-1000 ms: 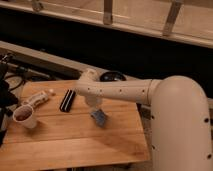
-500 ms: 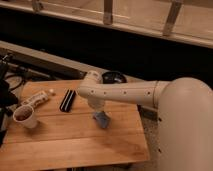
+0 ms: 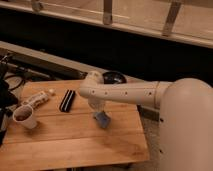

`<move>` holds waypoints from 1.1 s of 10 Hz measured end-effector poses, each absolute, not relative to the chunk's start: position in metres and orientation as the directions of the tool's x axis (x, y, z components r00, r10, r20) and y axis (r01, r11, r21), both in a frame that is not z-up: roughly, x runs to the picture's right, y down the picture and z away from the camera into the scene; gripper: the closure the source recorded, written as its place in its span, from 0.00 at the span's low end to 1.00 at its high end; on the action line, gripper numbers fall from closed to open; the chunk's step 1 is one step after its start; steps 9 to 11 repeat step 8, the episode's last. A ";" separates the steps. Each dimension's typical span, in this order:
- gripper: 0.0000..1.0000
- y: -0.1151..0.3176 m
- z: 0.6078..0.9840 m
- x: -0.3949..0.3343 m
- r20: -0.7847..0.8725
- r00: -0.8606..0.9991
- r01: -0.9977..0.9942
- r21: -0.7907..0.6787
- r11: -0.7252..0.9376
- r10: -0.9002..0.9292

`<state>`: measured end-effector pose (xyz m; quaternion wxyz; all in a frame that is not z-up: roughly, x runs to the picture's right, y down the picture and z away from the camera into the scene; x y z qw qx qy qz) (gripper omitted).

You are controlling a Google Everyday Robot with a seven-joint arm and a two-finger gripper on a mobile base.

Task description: Wipe the white sponge on the table

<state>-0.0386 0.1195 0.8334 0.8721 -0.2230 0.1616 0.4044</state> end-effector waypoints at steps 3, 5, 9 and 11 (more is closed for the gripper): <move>1.00 0.123 0.829 -0.041 -0.462 0.616 -0.781 -0.255 0.570 0.638; 1.00 0.123 0.830 -0.045 -0.456 0.617 -0.781 -0.258 0.568 0.641; 1.00 0.127 0.826 -0.038 -0.464 0.604 -0.791 -0.247 0.560 0.648; 1.00 0.127 0.826 -0.038 -0.464 0.604 -0.791 -0.247 0.560 0.648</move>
